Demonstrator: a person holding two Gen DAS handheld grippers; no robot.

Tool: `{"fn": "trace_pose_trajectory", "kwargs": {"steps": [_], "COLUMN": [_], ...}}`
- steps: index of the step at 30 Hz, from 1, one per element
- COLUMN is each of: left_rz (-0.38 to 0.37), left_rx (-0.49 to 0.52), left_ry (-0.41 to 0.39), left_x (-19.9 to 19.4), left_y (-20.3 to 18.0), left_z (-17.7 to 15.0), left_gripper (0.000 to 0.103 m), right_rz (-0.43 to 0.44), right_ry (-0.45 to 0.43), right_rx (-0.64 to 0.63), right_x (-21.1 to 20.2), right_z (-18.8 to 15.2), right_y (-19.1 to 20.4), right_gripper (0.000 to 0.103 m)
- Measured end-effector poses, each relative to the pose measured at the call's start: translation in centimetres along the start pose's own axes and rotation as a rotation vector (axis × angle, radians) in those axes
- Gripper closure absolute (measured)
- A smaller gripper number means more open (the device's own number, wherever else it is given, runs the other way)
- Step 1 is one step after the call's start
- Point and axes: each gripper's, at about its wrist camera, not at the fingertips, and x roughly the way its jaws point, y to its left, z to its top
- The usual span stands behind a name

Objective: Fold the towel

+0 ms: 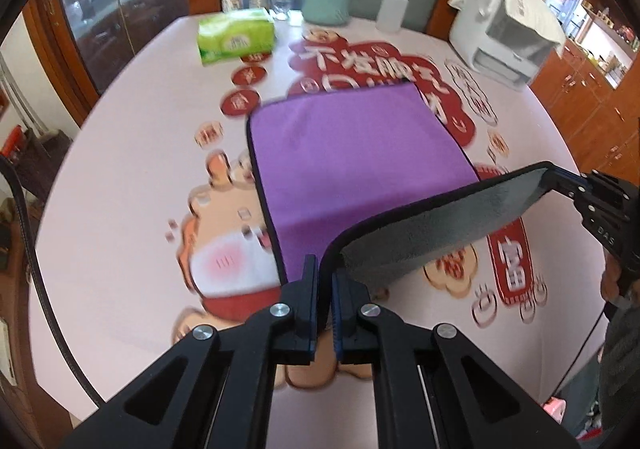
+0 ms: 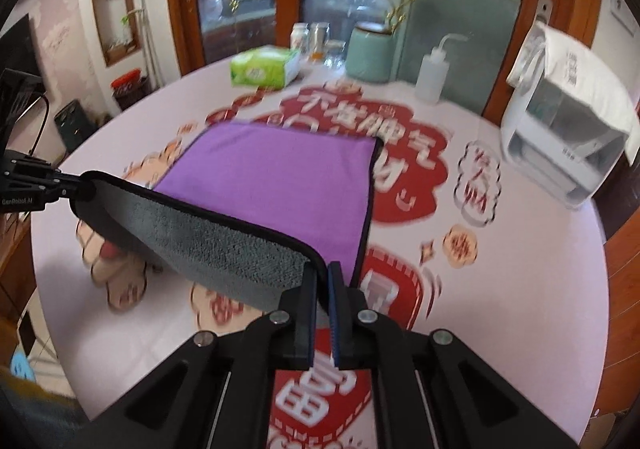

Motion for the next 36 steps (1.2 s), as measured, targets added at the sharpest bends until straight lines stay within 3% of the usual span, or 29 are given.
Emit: {"fn": "trace_pose_trajectory", "kwargs": {"steps": [18, 25, 36], "left_rz": [0.072, 0.092, 0.085], "left_rx": [-0.088, -0.122, -0.193], "left_ry": [-0.028, 0.002, 0.008], "left_x": [5.2, 9.4, 13.7], "left_y": [3.7, 4.9, 6.5], "left_z": [10.2, 12.5, 14.5], "left_gripper": [0.1, 0.1, 0.1], "right_rz": [-0.106, -0.134, -0.164], "right_ry": [-0.015, 0.022, 0.07], "right_rx": [0.021, 0.05, 0.102], "right_x": [8.3, 13.0, 18.0], "right_z": [10.1, 12.1, 12.3], "right_y": [-1.6, -2.1, -2.8], "right_gripper": [0.098, 0.098, 0.098]}}
